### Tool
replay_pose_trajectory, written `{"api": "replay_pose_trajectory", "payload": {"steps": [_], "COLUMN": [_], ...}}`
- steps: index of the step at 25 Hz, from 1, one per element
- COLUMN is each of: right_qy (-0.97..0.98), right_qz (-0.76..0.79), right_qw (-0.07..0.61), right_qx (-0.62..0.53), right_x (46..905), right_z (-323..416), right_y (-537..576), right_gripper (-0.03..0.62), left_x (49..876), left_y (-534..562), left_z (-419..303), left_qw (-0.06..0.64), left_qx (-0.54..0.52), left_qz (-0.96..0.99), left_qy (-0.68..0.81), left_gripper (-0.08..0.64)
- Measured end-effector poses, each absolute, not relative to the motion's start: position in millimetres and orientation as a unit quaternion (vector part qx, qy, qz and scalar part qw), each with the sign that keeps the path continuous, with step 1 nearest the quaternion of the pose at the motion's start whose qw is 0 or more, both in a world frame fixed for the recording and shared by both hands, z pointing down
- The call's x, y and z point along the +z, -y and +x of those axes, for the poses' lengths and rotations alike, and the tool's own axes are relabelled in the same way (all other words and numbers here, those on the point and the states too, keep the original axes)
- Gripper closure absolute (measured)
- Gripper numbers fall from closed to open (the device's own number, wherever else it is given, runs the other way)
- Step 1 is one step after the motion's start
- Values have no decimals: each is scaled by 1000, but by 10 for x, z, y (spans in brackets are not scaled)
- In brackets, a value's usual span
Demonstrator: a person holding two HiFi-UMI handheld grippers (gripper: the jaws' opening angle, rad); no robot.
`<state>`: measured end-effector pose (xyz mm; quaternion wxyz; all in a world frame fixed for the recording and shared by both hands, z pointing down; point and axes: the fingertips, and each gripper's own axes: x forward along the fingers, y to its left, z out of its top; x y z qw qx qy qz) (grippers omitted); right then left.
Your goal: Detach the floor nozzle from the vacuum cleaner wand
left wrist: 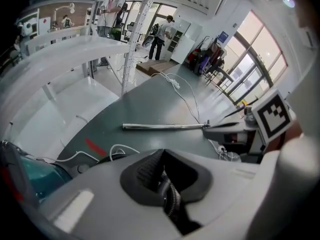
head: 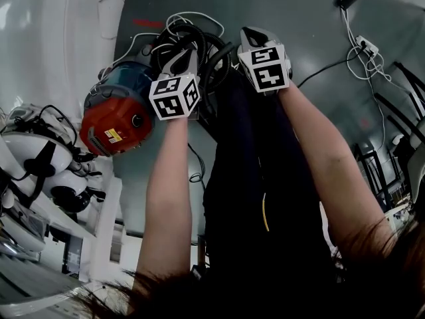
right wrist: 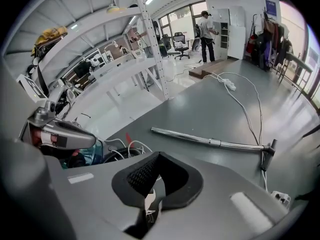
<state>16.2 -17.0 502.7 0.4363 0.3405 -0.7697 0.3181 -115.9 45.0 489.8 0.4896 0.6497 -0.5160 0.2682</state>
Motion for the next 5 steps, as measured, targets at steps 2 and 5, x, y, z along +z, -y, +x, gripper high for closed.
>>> {"api": "replay_pose_trajectory", "payload": {"steps": [2, 5], "right_qy": [769, 768], "right_qz": [340, 335], "right_qw": [435, 436], "right_qx": [322, 327], "right_x": [5042, 5068], "right_z": [128, 74], "right_y": [140, 74], "right_gripper": [595, 595], "left_x": [4913, 4928], "left_y": [-487, -551], "left_z": [-1176, -1196], "left_qw": [492, 496], "left_qx": [269, 271], "left_qz": [648, 645], "left_qy": [516, 515], "left_gripper": [549, 549]}}
